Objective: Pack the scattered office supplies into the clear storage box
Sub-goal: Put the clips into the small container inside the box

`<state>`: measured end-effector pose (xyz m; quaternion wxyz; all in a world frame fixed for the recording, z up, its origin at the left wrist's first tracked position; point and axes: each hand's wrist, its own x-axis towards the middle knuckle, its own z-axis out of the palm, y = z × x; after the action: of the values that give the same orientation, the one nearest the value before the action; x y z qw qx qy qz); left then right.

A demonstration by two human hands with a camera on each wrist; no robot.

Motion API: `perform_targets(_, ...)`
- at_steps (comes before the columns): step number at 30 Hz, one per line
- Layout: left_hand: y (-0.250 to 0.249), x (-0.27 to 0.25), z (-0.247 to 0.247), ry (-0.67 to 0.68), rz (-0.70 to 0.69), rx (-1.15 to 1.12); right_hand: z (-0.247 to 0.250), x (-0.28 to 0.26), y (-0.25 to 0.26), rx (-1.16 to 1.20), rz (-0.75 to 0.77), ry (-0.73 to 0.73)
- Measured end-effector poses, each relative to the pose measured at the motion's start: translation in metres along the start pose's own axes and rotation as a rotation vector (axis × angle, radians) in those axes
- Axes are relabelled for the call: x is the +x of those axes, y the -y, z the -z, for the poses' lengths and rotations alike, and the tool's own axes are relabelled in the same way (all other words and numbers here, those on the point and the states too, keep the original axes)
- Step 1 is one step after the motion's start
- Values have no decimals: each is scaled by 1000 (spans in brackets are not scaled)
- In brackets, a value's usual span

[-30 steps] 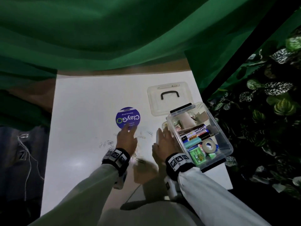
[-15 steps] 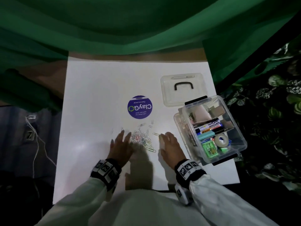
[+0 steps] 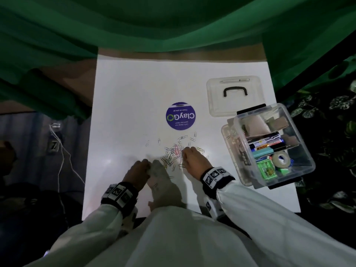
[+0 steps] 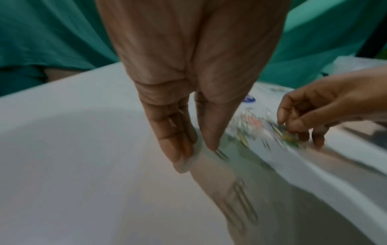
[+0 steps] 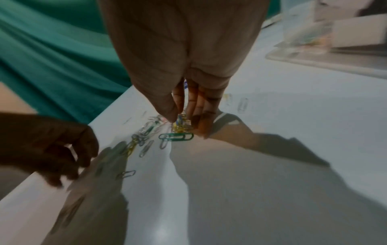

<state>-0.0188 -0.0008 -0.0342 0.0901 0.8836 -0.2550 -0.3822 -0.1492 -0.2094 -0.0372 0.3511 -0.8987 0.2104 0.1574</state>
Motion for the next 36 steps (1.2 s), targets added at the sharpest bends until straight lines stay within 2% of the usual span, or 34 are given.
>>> perform_targets(2,19,-3,16,-85,46,-50,-2,0,15,-75,139,-17)
perform_targets(4,50,-10,28,-126,136,-21,-17,-5,28,-149,299,62)
perform_targets(7,90,-27,36,-6,251,60,-56,-14,46,-312,646,245)
perform_targets(10,107,-42,24,134,263,76,-74,-24,57,-452,809,465)
perform_targets(12,109,-46,12,124,238,68,-77,-26,48,-550,860,439)
perform_targets(16,101,-41,-2,32,174,61,-59,-20,21,-533,758,395)
perform_targets(18,91,-37,-3,39,129,38,-41,-16,10,-519,672,358)
perform_targets(21,73,-29,6,48,76,-86,-15,-12,-4,-429,654,214)
perform_targets(23,67,-19,11,-45,49,-163,-2,-8,-14,-351,592,66)
perform_targets(25,59,-2,14,-201,-4,-195,9,-2,-29,-277,437,-68)
perform_targets(27,45,22,17,-287,-140,-180,16,10,-40,-229,268,-134)
perform_targets(29,21,52,24,-292,-241,-133,18,24,-45,-223,121,-130)
perform_targets(32,-16,87,27,-186,-122,-55,14,44,-31,-200,9,-54)
perform_targets(34,-32,88,13,-104,-56,68,8,45,-18,-233,31,5)
perform_targets(36,-43,72,-11,-91,-167,124,-1,40,-17,-282,140,62)
